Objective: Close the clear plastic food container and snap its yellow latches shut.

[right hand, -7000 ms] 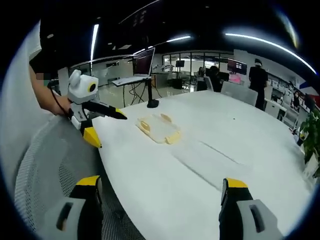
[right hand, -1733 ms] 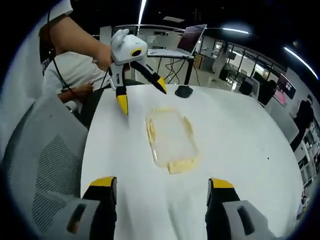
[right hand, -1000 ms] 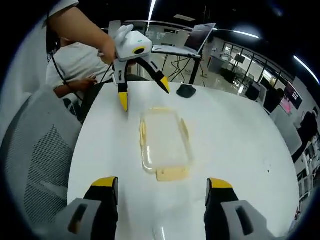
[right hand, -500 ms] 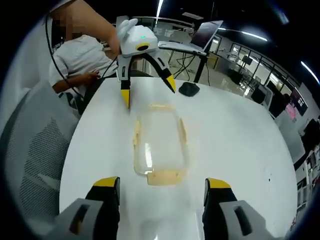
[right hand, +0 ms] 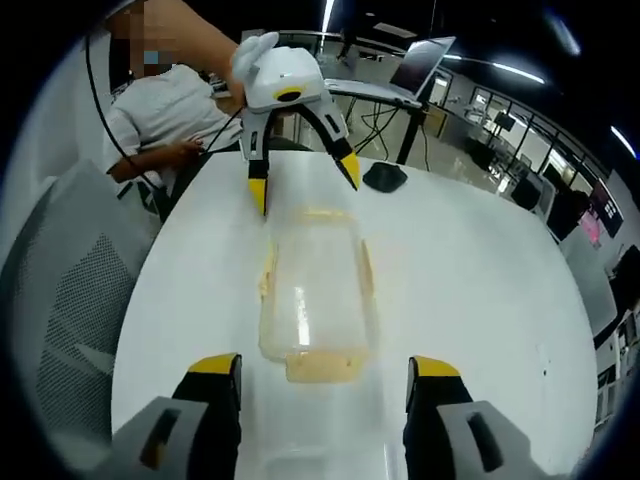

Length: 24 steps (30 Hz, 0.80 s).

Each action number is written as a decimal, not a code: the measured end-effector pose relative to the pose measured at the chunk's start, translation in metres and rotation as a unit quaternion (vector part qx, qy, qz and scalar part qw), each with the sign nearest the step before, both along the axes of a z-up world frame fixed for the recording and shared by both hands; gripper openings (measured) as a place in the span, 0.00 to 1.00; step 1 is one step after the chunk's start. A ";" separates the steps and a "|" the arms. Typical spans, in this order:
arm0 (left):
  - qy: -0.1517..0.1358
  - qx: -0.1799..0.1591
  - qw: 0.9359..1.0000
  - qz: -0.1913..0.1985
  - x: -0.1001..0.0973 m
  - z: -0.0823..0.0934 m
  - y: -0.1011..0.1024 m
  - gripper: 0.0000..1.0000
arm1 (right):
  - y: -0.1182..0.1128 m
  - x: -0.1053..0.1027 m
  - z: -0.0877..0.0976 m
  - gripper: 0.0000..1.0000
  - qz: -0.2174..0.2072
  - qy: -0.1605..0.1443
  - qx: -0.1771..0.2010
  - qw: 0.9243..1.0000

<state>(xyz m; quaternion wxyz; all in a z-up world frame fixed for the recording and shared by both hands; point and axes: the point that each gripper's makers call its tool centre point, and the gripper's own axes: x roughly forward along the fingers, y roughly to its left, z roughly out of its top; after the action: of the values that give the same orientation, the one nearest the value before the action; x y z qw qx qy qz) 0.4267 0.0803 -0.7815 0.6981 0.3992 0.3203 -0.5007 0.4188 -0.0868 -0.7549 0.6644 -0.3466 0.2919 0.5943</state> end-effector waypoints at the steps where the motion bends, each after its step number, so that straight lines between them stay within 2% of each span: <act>1: 0.000 0.004 1.000 -0.003 0.000 0.000 0.000 0.72 | 0.001 0.000 -0.002 0.65 0.002 0.001 -0.001 1.000; 10: 0.003 0.016 1.000 -0.016 0.004 -0.003 -0.002 0.70 | 0.004 0.000 -0.011 0.65 0.010 0.009 -0.011 1.000; 24: 0.028 0.038 0.998 -0.033 0.011 -0.012 0.002 0.66 | 0.007 0.006 -0.023 0.64 0.010 0.026 -0.032 0.999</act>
<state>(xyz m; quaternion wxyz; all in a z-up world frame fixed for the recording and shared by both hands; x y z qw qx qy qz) 0.4378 0.0822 -0.7935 0.6569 0.4214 0.3448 -0.5215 0.4250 -0.0800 -0.7780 0.6389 -0.3550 0.3245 0.6005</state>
